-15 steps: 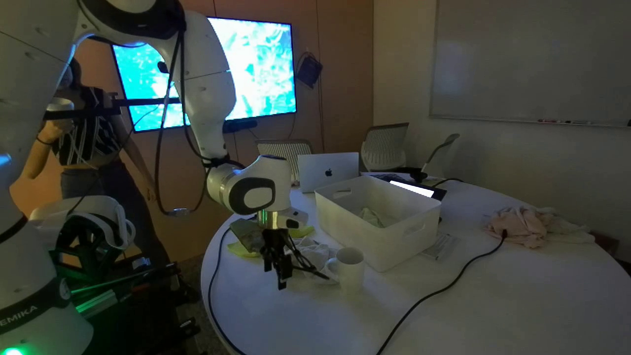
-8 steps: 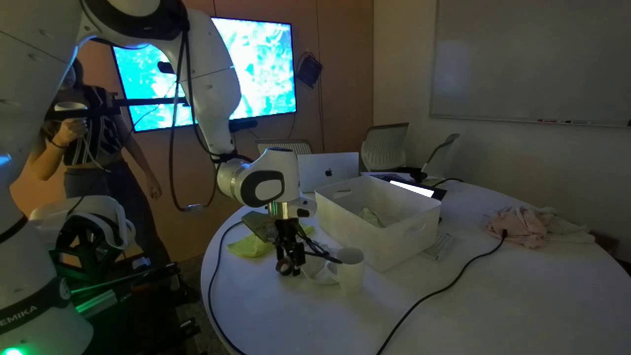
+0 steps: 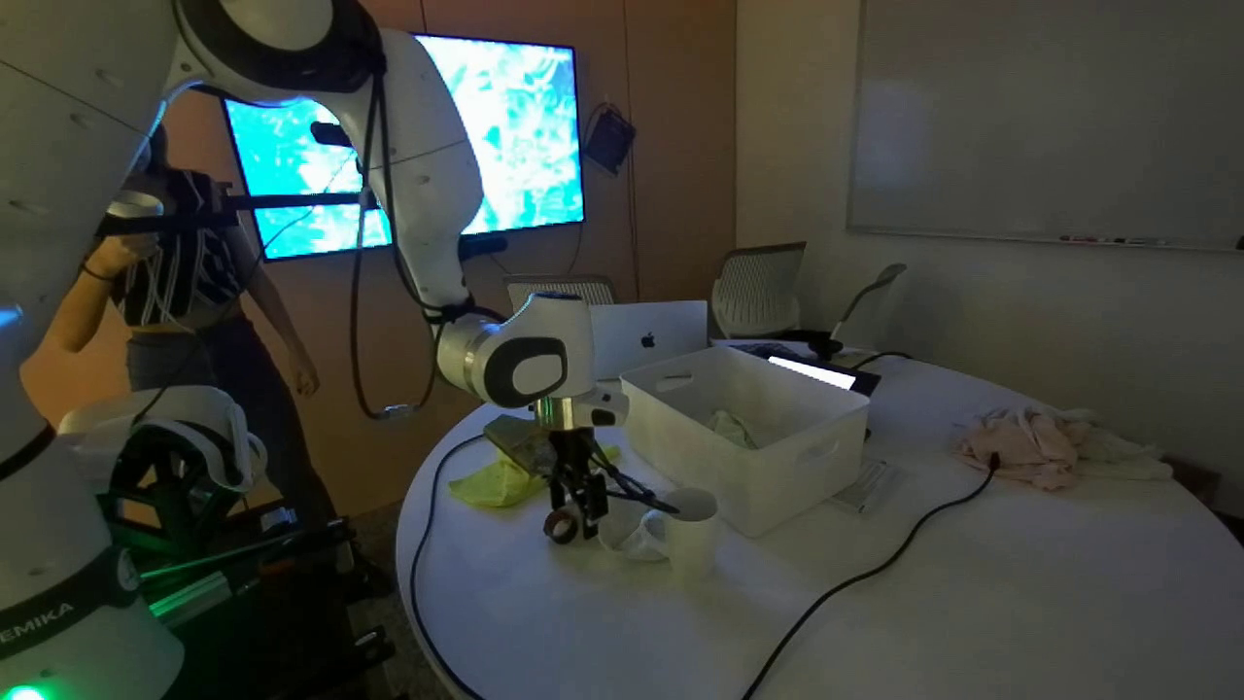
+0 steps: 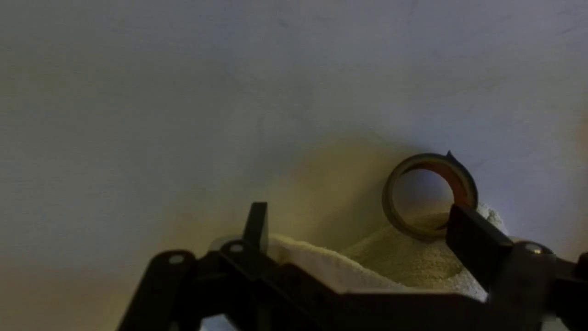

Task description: Put all the towels in the basket and the other objects in the white mug

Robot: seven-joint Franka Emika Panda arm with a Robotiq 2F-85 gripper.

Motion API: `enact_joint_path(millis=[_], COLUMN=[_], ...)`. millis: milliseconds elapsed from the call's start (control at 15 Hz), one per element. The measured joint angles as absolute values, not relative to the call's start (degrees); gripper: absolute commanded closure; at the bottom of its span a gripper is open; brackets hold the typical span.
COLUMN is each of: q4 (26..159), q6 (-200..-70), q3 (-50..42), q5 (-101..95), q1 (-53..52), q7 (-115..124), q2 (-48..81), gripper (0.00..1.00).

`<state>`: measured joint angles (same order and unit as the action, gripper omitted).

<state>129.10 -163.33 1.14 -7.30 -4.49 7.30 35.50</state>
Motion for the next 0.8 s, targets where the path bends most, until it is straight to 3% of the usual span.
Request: enact_joint_path(millis=[800], q4=[128.7], q6=[-162.4], q3=[1.9], q5=[-7.3], q1=[-6.0], q7=[5.5], q2=[37.0], gripper=[0.00])
